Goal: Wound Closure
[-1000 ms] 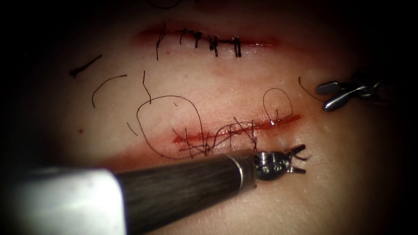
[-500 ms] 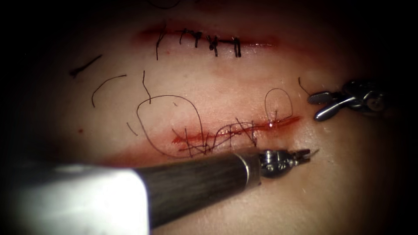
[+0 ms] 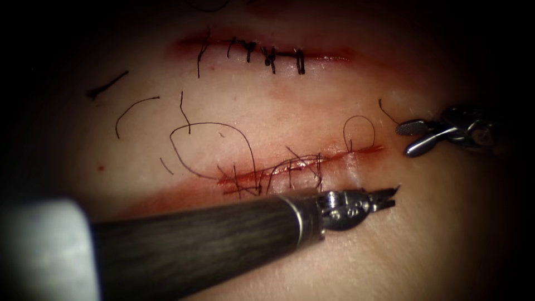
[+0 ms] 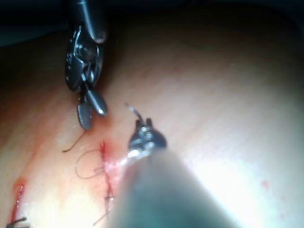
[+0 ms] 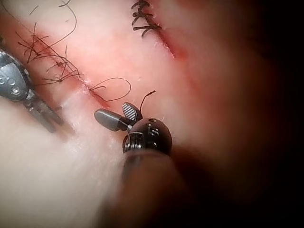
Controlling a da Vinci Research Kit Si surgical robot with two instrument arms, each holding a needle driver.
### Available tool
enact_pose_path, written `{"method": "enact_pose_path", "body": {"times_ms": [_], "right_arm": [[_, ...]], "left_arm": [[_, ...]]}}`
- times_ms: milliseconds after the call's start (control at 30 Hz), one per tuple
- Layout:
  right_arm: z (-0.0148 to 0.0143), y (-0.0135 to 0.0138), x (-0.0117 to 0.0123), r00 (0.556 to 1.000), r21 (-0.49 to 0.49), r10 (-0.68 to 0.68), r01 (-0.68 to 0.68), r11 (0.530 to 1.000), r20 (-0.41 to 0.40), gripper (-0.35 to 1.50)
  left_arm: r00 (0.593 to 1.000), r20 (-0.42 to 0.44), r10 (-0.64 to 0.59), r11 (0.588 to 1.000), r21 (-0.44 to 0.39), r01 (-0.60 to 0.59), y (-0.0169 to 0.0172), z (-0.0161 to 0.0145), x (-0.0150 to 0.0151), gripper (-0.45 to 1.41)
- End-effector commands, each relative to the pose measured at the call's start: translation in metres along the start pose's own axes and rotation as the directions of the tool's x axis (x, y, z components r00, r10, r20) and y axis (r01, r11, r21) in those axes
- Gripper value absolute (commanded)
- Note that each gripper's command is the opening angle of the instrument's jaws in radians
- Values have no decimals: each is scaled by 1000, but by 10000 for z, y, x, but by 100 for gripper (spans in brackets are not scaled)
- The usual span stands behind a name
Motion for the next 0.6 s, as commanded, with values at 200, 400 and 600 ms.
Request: {"method": "enact_pose_path", "body": {"times_ms": [200, 400, 600], "right_arm": [[10, -2, -9, 1000, 10, 14, -14, 1000, 0, 131], [12, -7, -17, 1000, 21, 17, -17, 1000, -1, 131], [12, -11, -24, 1000, 20, 17, -17, 1000, -1, 130]], "left_arm": [[996, -48, -74, 991, -111, 68, 13, 5, 4, -45], [986, -113, -122, 977, -187, 99, 17, -11, 19, -45], [979, -204, 16, 990, -131, -43, 16, -44, 55, -45]]}}
